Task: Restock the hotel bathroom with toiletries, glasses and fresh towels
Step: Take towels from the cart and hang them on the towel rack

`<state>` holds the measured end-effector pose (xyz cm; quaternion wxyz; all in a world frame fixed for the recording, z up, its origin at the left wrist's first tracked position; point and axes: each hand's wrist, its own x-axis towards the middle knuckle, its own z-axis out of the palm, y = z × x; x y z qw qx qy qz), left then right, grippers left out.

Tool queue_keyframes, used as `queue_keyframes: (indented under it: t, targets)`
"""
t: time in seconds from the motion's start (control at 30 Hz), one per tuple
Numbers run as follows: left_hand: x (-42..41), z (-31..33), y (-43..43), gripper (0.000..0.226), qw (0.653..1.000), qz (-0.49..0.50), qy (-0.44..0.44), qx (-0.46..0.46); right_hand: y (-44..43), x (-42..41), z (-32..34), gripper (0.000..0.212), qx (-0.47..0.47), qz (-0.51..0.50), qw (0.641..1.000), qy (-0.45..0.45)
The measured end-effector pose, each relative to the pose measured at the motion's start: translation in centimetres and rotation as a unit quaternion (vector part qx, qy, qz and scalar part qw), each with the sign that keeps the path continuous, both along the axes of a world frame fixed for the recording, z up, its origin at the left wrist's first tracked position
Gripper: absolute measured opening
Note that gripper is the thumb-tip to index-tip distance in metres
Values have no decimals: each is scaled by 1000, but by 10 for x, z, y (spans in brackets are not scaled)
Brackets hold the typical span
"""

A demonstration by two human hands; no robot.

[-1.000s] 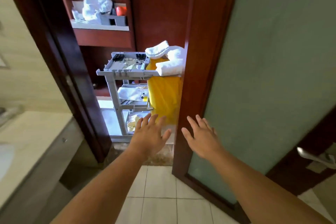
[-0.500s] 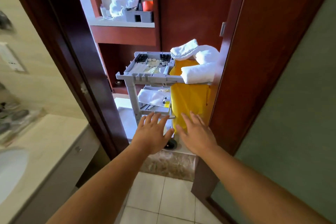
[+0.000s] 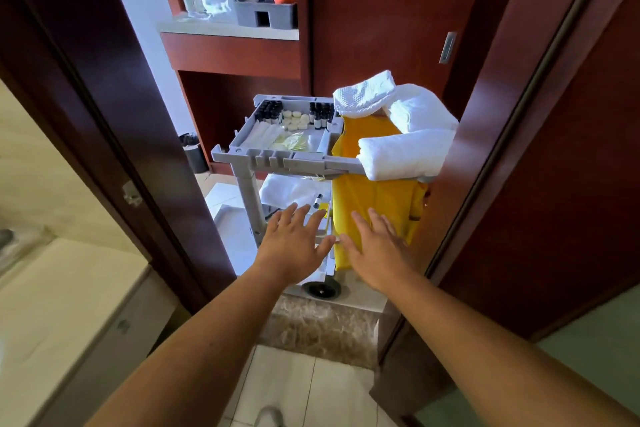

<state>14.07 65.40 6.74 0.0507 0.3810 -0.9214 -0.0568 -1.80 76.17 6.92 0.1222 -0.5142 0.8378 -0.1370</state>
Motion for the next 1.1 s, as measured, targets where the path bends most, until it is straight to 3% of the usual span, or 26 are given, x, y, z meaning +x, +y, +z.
queue_keyframes:
  t: [0.17, 0.57, 1.1]
  targets:
    - [-28, -15, -76, 67, 999, -27, 2, 28, -62, -15, -11, 68, 16, -20, 1000, 14]
    - [-77, -14, -278, 68, 990, -132, 9, 42, -223, -58, -8, 70, 36, -126, 990, 59]
    - [-198, -26, -397, 68, 984, -168, 5, 65, -333, -153, -8, 64, -24, -181, 983, 19]
